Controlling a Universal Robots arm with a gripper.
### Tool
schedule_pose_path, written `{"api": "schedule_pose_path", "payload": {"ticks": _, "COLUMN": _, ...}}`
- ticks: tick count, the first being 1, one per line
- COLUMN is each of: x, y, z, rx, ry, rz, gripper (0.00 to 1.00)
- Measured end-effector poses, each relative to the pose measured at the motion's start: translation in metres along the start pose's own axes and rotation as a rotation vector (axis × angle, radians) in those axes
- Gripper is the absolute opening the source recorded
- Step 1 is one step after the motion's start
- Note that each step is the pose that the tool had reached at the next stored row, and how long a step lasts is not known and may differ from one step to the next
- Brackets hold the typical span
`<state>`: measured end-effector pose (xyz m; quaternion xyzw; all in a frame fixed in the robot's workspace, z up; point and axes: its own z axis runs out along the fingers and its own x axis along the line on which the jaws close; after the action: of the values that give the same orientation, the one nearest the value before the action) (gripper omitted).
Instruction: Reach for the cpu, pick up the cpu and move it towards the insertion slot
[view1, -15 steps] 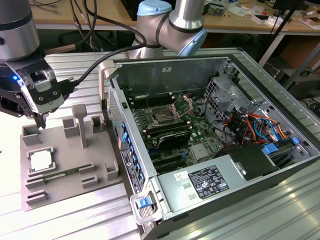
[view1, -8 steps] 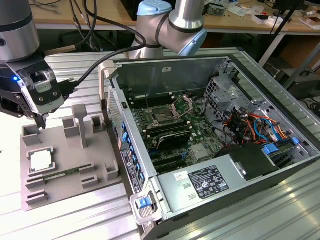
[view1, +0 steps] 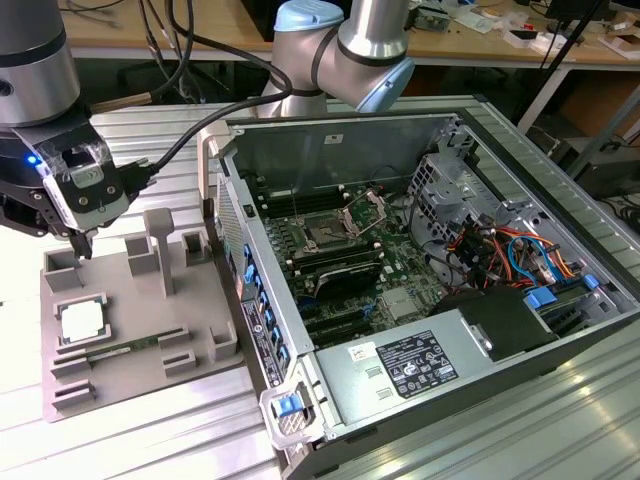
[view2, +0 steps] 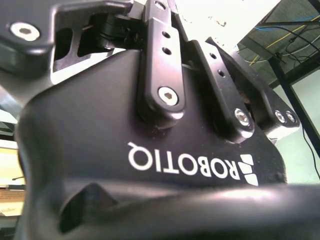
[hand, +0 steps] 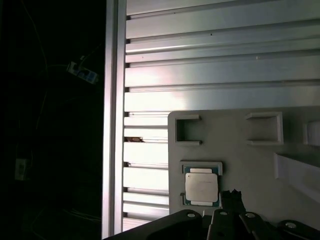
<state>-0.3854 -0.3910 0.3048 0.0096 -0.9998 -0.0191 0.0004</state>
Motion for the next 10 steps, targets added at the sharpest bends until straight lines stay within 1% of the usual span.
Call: {"api": "schedule_pose_path", "payload": {"ticks": 10, "x": 0.0, "y": -0.0001, "z": 0.0018, "rx": 0.0, "ry": 0.0, "rz": 0.0, "gripper": 0.11}}
